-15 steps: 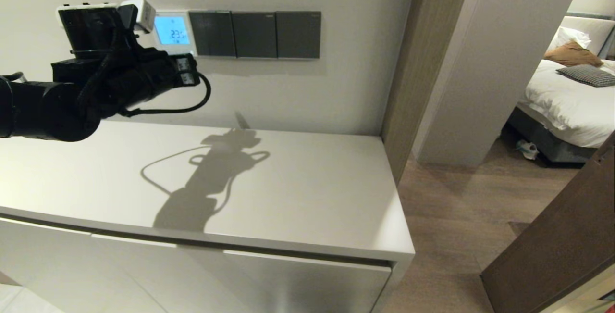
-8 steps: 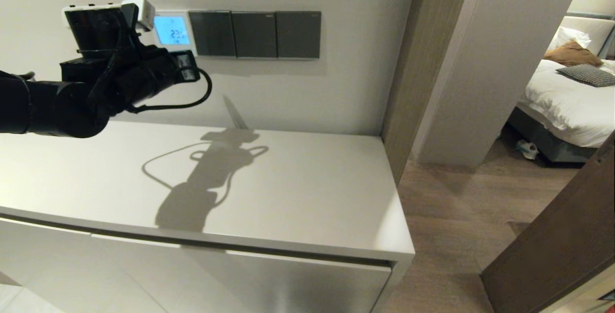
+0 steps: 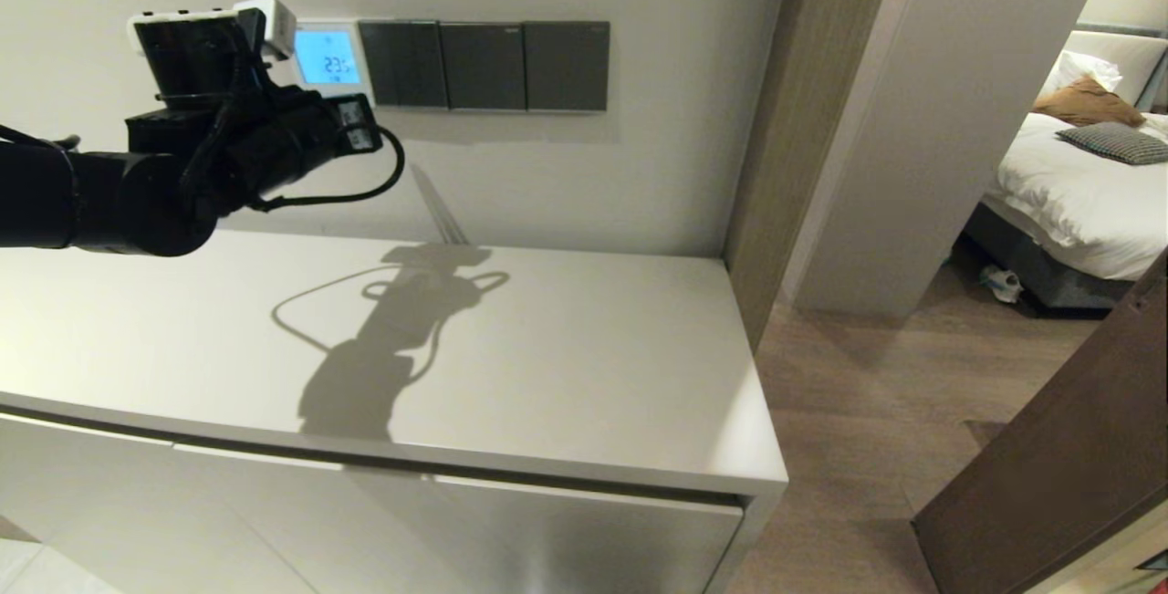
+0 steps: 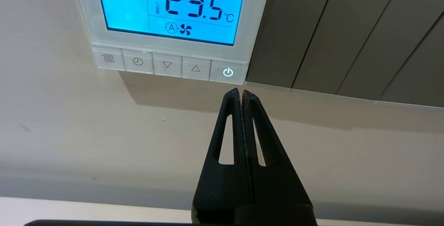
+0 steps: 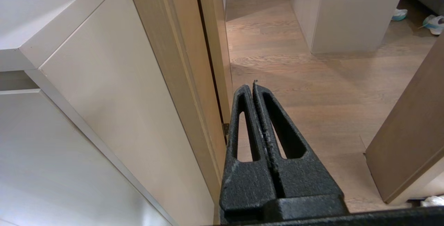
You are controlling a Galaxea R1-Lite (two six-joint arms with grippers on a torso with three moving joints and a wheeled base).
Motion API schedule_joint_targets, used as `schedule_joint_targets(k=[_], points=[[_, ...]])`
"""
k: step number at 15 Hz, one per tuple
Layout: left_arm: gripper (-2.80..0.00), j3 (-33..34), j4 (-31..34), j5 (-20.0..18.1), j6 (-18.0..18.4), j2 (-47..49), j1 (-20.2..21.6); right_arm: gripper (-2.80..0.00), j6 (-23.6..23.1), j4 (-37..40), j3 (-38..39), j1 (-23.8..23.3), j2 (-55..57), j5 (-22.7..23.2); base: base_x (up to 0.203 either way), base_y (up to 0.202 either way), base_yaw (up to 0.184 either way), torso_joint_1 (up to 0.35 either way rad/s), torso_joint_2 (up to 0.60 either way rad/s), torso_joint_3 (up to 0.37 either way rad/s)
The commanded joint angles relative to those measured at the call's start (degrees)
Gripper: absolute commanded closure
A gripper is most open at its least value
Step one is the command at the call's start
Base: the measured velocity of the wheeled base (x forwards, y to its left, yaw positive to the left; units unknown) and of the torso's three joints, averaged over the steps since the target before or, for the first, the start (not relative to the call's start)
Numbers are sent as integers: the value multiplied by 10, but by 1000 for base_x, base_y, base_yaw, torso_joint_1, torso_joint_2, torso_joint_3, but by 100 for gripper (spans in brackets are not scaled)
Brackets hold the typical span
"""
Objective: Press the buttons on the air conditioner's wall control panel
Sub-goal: Turn off the central air conditioner
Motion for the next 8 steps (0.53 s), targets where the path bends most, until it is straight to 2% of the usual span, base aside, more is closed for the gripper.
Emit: schedule_joint_targets(k=[1, 8], points=[[0, -4, -4, 1, -2, 6, 0, 0, 0, 0, 1, 0, 1, 0, 0, 0, 0, 0, 0, 0], [0, -21, -1, 3, -8, 17, 4, 0, 0, 0, 1, 0, 1, 0, 0, 0, 0, 0, 0, 0]])
